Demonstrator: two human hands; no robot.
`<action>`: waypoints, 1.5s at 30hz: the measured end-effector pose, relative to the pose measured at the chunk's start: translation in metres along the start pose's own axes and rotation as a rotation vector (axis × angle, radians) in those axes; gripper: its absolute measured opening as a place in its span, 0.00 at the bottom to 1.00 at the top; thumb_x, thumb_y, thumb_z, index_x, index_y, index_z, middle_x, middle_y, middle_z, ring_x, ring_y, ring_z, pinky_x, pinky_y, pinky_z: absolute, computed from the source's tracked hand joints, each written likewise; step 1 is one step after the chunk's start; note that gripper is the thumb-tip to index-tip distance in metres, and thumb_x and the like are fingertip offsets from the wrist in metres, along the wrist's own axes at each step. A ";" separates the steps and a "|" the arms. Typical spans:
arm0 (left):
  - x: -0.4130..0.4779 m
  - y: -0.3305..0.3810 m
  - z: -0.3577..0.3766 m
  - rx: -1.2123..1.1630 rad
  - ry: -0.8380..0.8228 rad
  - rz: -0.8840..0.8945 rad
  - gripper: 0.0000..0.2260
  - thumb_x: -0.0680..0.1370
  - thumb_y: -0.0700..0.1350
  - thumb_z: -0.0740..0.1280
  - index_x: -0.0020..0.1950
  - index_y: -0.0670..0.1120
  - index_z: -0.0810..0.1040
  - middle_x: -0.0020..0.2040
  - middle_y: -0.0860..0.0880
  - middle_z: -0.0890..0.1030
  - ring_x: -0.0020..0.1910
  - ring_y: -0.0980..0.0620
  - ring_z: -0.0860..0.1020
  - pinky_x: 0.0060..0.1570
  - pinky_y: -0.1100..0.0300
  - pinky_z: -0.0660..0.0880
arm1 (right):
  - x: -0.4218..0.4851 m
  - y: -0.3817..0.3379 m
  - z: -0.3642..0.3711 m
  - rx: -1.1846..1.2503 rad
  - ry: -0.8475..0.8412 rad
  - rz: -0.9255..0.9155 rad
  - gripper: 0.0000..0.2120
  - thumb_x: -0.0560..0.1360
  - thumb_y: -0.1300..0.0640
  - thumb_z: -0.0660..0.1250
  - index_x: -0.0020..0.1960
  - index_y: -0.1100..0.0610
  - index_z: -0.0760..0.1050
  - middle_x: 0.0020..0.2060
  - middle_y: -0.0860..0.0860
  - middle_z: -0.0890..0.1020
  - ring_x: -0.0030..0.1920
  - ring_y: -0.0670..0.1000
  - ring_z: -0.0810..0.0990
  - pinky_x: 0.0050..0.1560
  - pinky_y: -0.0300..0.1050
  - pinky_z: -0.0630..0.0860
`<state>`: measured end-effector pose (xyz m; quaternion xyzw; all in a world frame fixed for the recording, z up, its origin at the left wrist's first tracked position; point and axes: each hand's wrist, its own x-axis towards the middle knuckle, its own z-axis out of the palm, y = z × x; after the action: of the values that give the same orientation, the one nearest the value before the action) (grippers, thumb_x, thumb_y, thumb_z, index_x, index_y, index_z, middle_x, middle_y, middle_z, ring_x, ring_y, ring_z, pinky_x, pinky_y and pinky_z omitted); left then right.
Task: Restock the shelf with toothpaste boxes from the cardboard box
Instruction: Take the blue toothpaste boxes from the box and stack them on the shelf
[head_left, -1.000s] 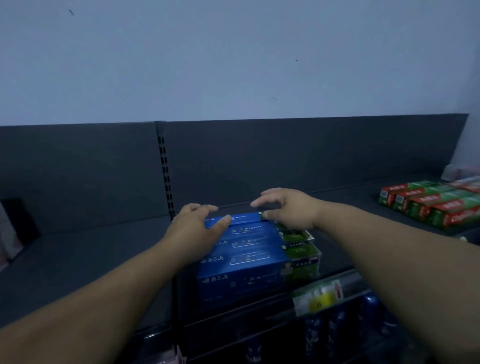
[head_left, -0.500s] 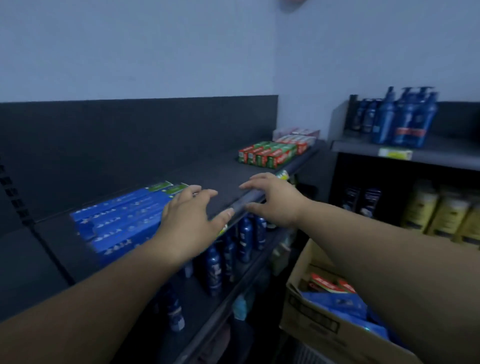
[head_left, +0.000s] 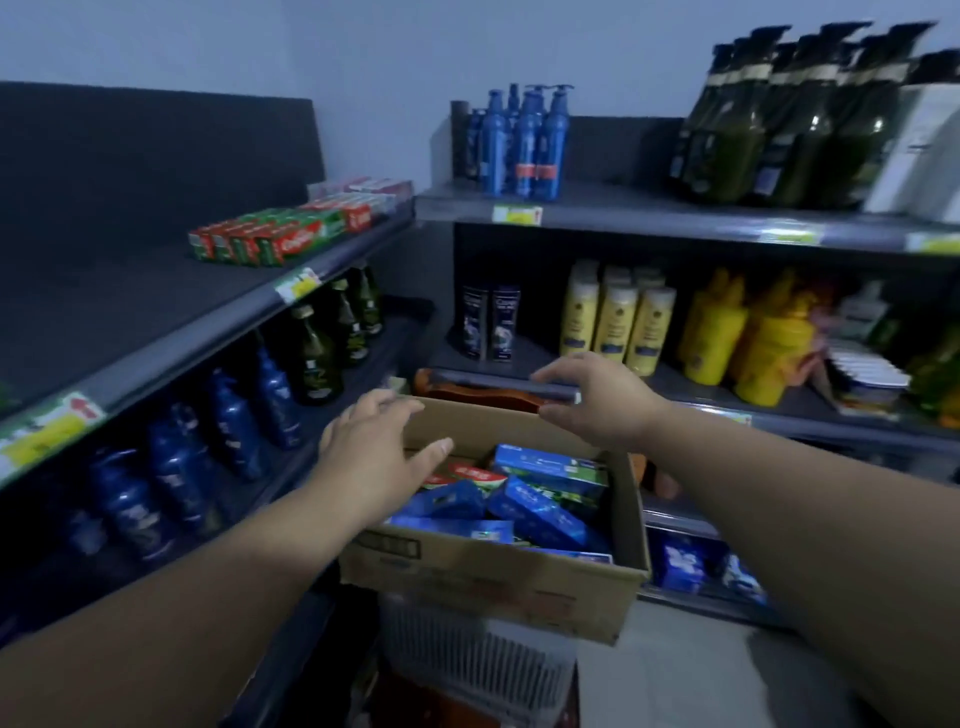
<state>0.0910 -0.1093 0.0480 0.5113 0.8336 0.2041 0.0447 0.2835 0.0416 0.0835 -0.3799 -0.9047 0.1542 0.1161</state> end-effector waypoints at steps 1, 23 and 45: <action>0.004 0.011 0.015 -0.005 -0.023 -0.010 0.28 0.74 0.65 0.62 0.72 0.55 0.67 0.73 0.51 0.62 0.72 0.47 0.62 0.71 0.50 0.60 | -0.005 0.021 -0.002 -0.002 -0.008 0.024 0.21 0.76 0.49 0.69 0.68 0.48 0.73 0.67 0.48 0.72 0.67 0.50 0.71 0.63 0.41 0.66; 0.072 -0.004 0.165 0.157 -0.256 -0.130 0.26 0.75 0.53 0.69 0.72 0.55 0.66 0.73 0.53 0.64 0.69 0.53 0.67 0.68 0.54 0.65 | 0.025 0.148 0.130 0.156 -0.311 0.162 0.23 0.74 0.51 0.72 0.68 0.50 0.74 0.65 0.49 0.77 0.63 0.50 0.76 0.63 0.41 0.72; 0.153 -0.068 0.162 -0.124 -0.426 -0.042 0.28 0.77 0.52 0.67 0.75 0.49 0.63 0.71 0.49 0.71 0.67 0.50 0.71 0.67 0.56 0.67 | 0.111 0.131 0.157 0.193 -0.498 0.348 0.24 0.77 0.48 0.68 0.71 0.45 0.67 0.58 0.47 0.78 0.56 0.50 0.76 0.52 0.37 0.68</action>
<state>0.0076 0.0451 -0.1058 0.5217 0.8016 0.1414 0.2552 0.2418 0.1785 -0.0990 -0.4669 -0.8078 0.3451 -0.1014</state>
